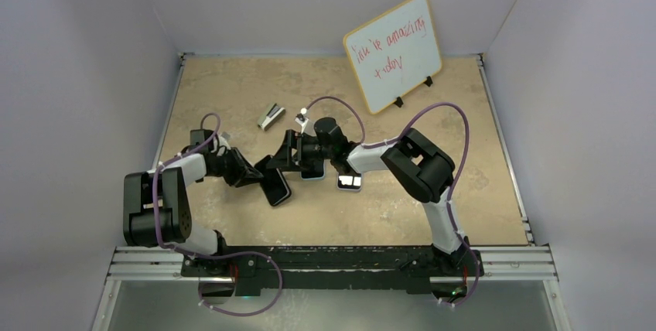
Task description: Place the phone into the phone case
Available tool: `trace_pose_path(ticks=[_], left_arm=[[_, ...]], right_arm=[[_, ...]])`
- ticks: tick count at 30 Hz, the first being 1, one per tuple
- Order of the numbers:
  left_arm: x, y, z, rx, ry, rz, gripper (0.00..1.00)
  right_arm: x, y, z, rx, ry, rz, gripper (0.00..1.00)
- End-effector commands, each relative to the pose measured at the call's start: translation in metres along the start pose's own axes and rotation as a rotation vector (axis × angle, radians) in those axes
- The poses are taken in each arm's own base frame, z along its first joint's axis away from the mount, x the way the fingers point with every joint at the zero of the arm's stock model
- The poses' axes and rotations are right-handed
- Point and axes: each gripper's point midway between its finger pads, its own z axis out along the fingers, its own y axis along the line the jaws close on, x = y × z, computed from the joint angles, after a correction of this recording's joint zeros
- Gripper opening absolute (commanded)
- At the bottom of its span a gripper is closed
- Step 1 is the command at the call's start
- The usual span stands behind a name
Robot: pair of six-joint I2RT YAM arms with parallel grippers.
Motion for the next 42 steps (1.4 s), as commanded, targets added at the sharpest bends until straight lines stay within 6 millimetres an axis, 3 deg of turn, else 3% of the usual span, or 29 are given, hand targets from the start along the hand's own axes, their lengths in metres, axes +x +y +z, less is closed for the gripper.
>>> trace_pose_path(ticks=[1,18,26,31,36,42], left_arm=[[-0.016,0.008,0.004,-0.054,-0.063,0.054,0.23],[-0.02,0.005,0.003,-0.052,-0.066,0.06,0.23],[-0.022,0.004,0.003,-0.056,-0.067,0.062,0.22],[-0.022,0.003,0.003,-0.05,-0.066,0.063,0.22],[-0.02,0.001,0.001,-0.04,-0.063,0.059,0.22],[-0.013,-0.012,-0.004,0.022,-0.052,0.047,0.23]], right_arm=[[0.015,0.089,0.001,-0.293,0.056,-0.126,0.83],[0.018,0.082,0.009,-0.316,0.077,-0.089,0.75],[0.02,0.067,0.015,-0.256,0.088,-0.079,0.66],[0.015,0.045,0.019,-0.121,0.067,-0.109,0.61],[0.013,0.03,0.019,-0.035,0.054,-0.123,0.63],[0.015,0.031,0.015,-0.021,0.057,-0.109,0.68]])
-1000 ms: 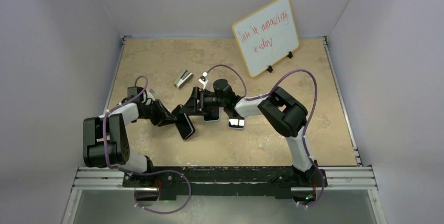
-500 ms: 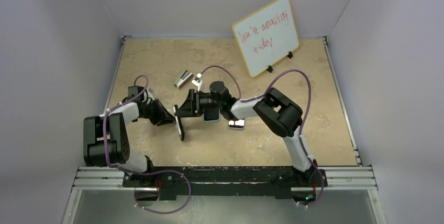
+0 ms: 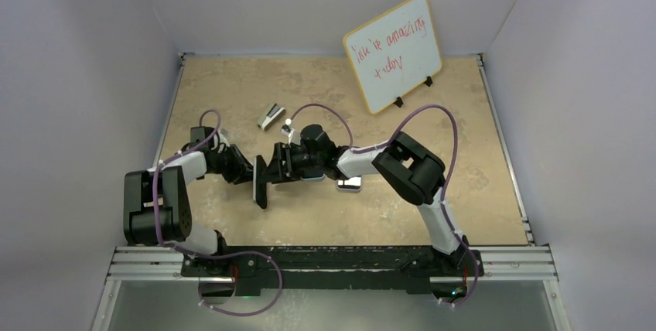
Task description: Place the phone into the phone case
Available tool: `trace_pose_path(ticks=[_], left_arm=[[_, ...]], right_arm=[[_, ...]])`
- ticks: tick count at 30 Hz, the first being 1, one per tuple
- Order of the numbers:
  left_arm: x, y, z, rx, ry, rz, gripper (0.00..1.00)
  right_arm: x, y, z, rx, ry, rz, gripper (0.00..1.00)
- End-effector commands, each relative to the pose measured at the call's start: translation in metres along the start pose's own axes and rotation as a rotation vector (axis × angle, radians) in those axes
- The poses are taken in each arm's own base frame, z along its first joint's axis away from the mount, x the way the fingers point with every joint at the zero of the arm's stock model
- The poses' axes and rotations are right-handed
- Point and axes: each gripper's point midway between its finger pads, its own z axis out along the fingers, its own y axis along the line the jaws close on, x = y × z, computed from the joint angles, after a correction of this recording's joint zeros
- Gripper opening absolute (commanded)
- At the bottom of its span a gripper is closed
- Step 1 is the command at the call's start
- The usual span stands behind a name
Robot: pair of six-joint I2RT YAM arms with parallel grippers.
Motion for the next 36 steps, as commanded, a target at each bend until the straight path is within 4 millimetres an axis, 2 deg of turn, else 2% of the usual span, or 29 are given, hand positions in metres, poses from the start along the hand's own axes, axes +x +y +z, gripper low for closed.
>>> trace_pose_path(ticks=[1,9,13,15,20,23,24,25,28,31,33,36], left_arm=[[0.001,-0.016,-0.005,0.072,-0.011,0.01,0.23],[0.01,-0.018,-0.004,0.108,-0.002,-0.007,0.23],[0.012,-0.017,0.001,0.111,0.01,-0.006,0.23],[0.013,-0.016,0.002,0.109,0.017,-0.004,0.23],[0.015,-0.015,0.002,0.112,0.015,0.003,0.24],[0.015,-0.015,0.002,0.115,0.012,0.005,0.24],[0.015,-0.015,0.002,0.117,0.013,0.004,0.24],[0.016,-0.015,0.003,0.122,0.014,0.003,0.24],[0.017,-0.015,0.004,0.129,0.019,-0.004,0.24],[0.017,-0.016,0.004,0.135,0.02,-0.004,0.24],[0.017,-0.017,0.004,0.138,0.022,-0.001,0.24],[0.015,-0.019,0.003,0.143,0.021,0.007,0.24]], right_arm=[[-0.018,0.03,-0.01,-0.028,-0.043,-0.062,0.68],[-0.018,0.042,-0.017,-0.055,-0.055,-0.048,0.7],[-0.019,0.034,-0.018,-0.023,-0.076,-0.032,0.68],[-0.018,0.028,-0.016,-0.002,-0.075,-0.016,0.61],[-0.017,0.012,-0.015,0.047,-0.083,0.013,0.33],[-0.018,0.006,-0.016,0.086,-0.093,0.019,0.26],[-0.018,0.003,-0.016,0.1,-0.095,0.023,0.26],[-0.018,0.003,-0.016,0.108,-0.096,0.025,0.31],[-0.019,0.002,-0.018,0.115,-0.1,0.031,0.5],[-0.02,0.003,-0.018,0.117,-0.106,0.035,0.56],[-0.021,0.0,-0.018,0.125,-0.108,0.035,0.48],[-0.022,-0.01,-0.02,0.167,-0.122,0.03,0.27]])
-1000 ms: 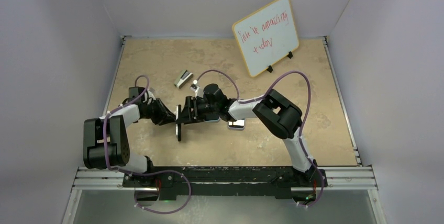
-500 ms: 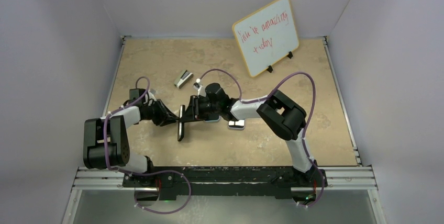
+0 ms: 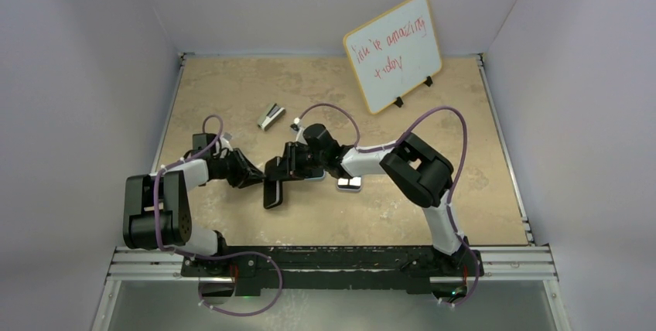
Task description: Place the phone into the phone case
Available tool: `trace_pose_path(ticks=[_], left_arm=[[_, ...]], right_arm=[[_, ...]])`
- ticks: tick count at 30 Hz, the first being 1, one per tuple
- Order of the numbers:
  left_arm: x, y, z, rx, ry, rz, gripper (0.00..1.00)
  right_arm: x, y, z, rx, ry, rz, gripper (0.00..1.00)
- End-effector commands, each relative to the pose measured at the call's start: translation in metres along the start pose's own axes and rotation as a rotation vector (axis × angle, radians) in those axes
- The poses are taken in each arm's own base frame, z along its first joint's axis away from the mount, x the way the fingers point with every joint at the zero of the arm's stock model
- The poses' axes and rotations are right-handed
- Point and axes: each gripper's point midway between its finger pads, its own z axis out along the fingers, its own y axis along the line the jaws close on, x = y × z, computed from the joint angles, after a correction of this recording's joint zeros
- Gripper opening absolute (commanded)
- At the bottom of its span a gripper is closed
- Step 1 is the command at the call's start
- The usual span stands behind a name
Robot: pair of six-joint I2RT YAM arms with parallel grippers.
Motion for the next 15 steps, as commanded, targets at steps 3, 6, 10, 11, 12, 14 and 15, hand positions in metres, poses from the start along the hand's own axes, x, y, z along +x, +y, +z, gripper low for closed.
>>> trace_pose_path(ticks=[3,6,10,11,12,14,15], left_arm=[[-0.006,-0.014,-0.002,0.05,-0.009,0.045,0.25],[-0.014,-0.027,-0.013,0.071,-0.047,0.116,0.35],[-0.023,-0.07,-0.039,0.205,-0.087,0.244,0.6],[-0.024,-0.087,-0.047,0.265,-0.093,0.287,0.65],[-0.022,-0.101,-0.055,0.327,-0.088,0.325,0.67],[-0.02,-0.124,-0.068,0.426,-0.08,0.387,0.7],[-0.017,-0.133,-0.073,0.462,-0.074,0.411,0.71]], right_arm=[[-0.019,0.009,-0.01,0.009,-0.076,-0.042,0.09],[-0.026,0.016,-0.022,-0.028,-0.1,-0.059,0.0],[-0.044,0.033,-0.057,-0.079,-0.157,-0.088,0.0],[-0.05,0.039,-0.068,-0.092,-0.176,-0.104,0.0],[-0.054,0.044,-0.079,-0.105,-0.192,-0.115,0.0],[-0.06,0.051,-0.099,-0.143,-0.215,-0.124,0.0],[-0.062,0.054,-0.108,-0.168,-0.217,-0.124,0.0]])
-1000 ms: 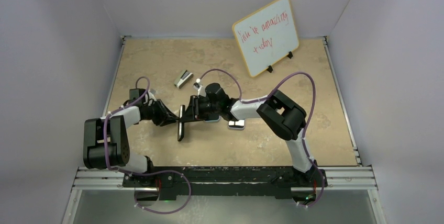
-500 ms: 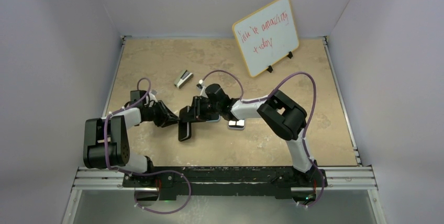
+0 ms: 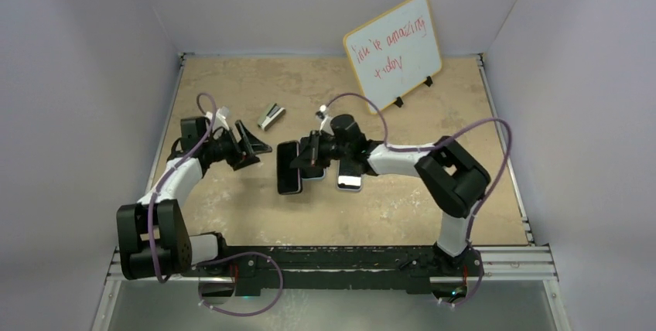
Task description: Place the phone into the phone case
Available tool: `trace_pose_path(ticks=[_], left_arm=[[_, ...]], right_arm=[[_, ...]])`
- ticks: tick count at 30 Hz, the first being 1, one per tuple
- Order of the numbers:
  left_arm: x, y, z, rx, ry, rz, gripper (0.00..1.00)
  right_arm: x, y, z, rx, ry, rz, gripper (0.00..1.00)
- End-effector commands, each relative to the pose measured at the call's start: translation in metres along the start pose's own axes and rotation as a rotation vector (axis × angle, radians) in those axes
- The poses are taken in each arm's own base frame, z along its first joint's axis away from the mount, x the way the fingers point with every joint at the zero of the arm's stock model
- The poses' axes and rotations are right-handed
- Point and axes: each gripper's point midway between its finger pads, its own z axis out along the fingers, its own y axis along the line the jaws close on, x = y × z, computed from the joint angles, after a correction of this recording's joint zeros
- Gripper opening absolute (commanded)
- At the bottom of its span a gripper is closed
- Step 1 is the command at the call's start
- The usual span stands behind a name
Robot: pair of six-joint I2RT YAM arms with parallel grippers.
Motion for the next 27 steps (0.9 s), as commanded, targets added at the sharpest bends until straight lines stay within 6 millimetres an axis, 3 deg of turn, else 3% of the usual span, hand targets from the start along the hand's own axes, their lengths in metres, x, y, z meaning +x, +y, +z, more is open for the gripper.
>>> trace_pose_path(ticks=[1,5,11,17,21,23,25,26,27], left_arm=[[-0.015,-0.078,-0.02,0.289,-0.012,0.232,0.72],[0.003,-0.117,-0.024,0.5,0.016,0.278,0.73],[0.017,-0.143,-0.035,0.63,0.05,0.272,0.73],[0.041,-0.162,-0.027,0.67,0.117,0.32,0.69],[0.046,-0.164,-0.022,0.68,0.136,0.288,0.51],[0.047,-0.168,-0.024,0.701,0.145,0.266,0.3],[0.046,-0.172,-0.026,0.722,0.143,0.244,0.07],[0.046,-0.176,-0.029,0.74,0.134,0.242,0.0],[0.046,-0.179,-0.031,0.758,0.129,0.238,0.0]], right_arm=[[-0.047,0.061,-0.054,-0.223,-0.131,-0.124,0.0],[-0.046,0.081,-0.082,-0.347,-0.139,-0.146,0.0],[-0.035,0.117,-0.114,-0.534,-0.121,-0.182,0.0],[-0.032,0.136,-0.13,-0.621,-0.122,-0.194,0.0],[-0.034,0.135,-0.131,-0.587,-0.14,-0.21,0.04],[-0.033,0.135,-0.131,-0.574,-0.14,-0.223,0.1],[-0.029,0.134,-0.135,-0.572,-0.136,-0.231,0.24],[-0.027,0.134,-0.137,-0.573,-0.138,-0.236,0.33],[-0.024,0.135,-0.142,-0.577,-0.141,-0.248,0.44]])
